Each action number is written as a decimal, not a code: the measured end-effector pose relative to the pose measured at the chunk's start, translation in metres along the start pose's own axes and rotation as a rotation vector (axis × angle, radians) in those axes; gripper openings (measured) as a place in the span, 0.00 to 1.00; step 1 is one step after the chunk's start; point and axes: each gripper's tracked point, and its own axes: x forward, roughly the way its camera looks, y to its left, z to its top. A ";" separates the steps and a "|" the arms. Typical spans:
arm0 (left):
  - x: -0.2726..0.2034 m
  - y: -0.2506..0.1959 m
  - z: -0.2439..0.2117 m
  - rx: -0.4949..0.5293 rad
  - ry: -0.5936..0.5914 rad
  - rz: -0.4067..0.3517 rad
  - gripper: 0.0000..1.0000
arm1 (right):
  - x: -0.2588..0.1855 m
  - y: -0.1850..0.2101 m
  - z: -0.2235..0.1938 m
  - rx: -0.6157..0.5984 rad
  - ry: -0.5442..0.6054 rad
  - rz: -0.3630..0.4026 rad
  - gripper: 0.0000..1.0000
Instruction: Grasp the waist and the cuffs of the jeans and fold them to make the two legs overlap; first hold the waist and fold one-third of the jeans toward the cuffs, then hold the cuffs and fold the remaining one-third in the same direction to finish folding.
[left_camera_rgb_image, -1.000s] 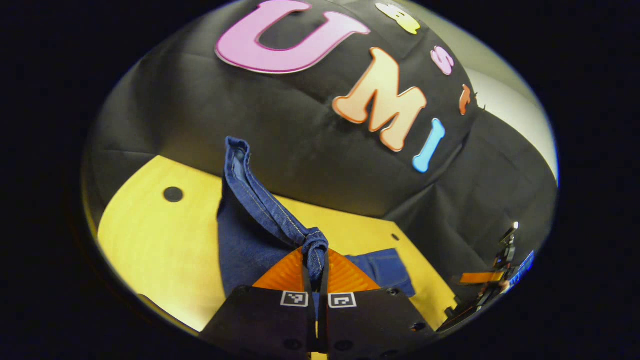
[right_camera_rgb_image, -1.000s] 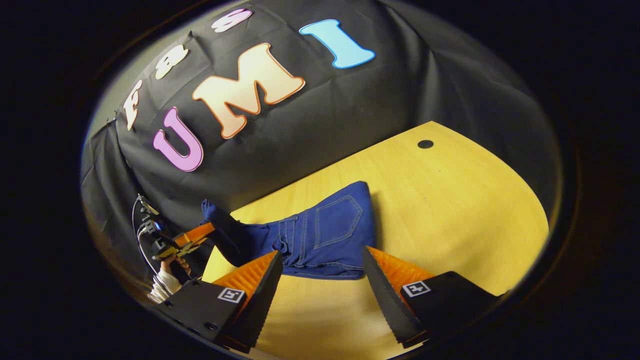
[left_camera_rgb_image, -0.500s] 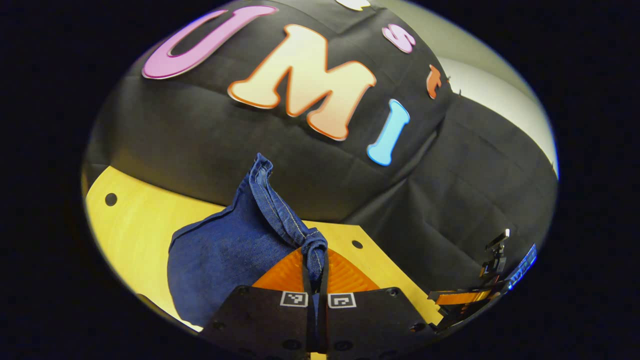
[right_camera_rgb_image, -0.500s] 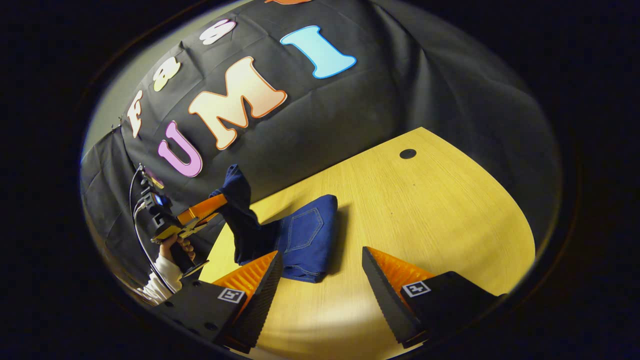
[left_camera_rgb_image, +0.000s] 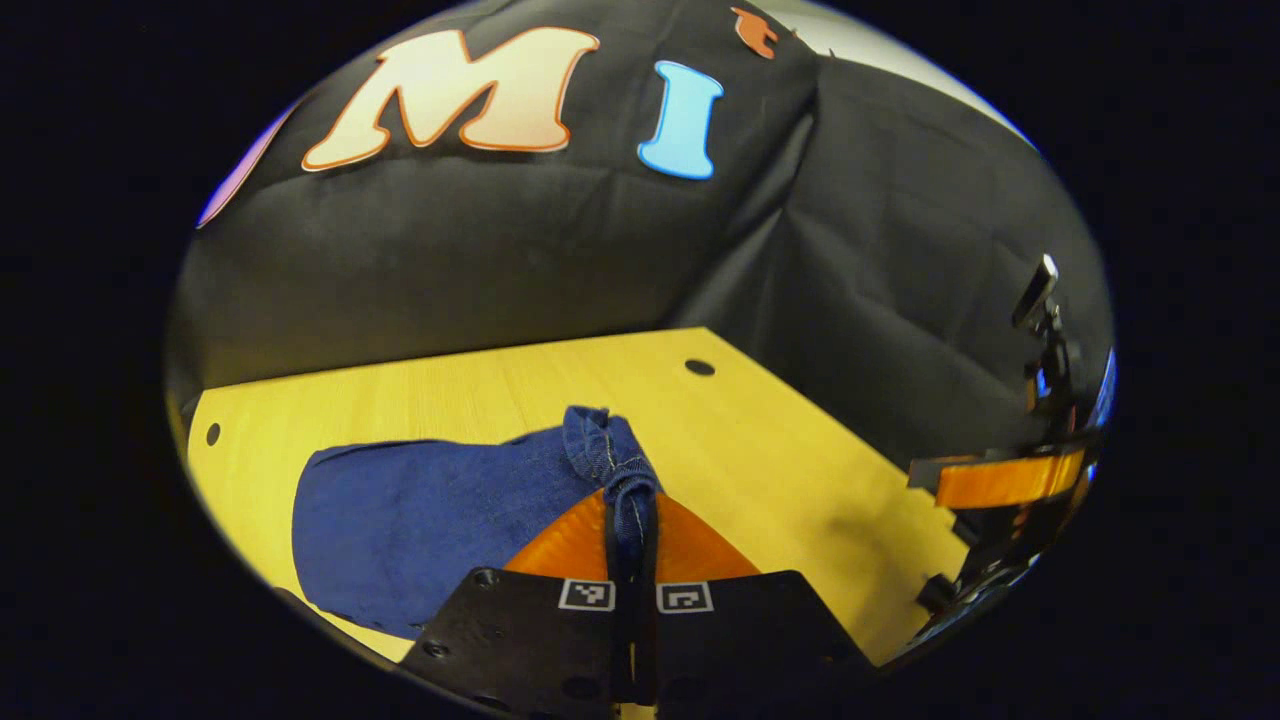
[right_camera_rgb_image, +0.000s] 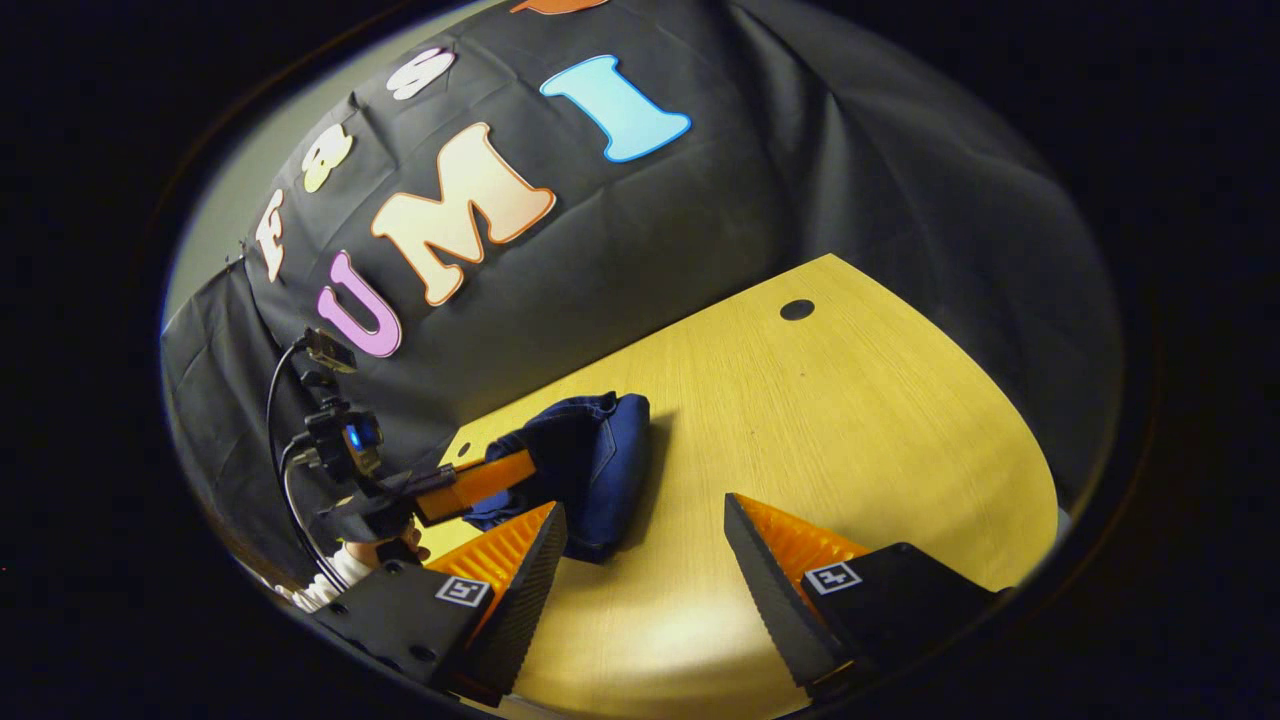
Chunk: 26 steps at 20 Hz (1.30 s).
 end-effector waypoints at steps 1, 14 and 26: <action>0.001 -0.002 -0.012 0.008 0.030 0.010 0.02 | 0.000 0.000 -0.002 -0.013 0.006 -0.002 0.98; -0.145 0.054 0.004 -0.137 -0.176 0.237 0.93 | -0.010 0.101 -0.011 -0.020 -0.088 0.029 0.98; -0.216 0.131 -0.013 -0.142 -0.190 0.421 0.93 | -0.035 0.131 0.001 -0.019 -0.242 -0.073 0.98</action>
